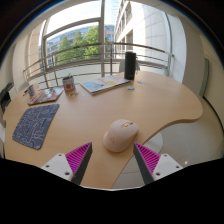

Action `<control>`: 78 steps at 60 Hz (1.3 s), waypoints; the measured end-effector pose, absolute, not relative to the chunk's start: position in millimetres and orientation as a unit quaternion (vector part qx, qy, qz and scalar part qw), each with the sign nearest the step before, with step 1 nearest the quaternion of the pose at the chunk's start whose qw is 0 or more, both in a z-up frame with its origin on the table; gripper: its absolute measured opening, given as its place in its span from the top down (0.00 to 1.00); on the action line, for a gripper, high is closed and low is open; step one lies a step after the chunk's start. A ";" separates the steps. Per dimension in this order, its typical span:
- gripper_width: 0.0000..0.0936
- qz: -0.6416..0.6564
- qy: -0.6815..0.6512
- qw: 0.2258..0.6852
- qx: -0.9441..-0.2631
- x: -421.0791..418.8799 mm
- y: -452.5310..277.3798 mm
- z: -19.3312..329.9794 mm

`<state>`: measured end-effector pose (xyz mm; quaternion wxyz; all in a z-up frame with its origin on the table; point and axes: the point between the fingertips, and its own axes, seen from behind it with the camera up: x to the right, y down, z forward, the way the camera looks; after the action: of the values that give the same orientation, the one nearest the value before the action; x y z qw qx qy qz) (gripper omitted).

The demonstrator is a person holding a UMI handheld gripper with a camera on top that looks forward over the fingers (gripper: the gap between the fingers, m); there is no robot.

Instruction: Arrange mouse

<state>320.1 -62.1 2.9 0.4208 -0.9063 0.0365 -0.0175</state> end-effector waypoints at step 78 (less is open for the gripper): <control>0.57 0.045 0.017 0.547 -0.836 -1.6 66.8 148.2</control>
<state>-1.6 66.8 148.2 0.5473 -0.8355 0.0171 0.0447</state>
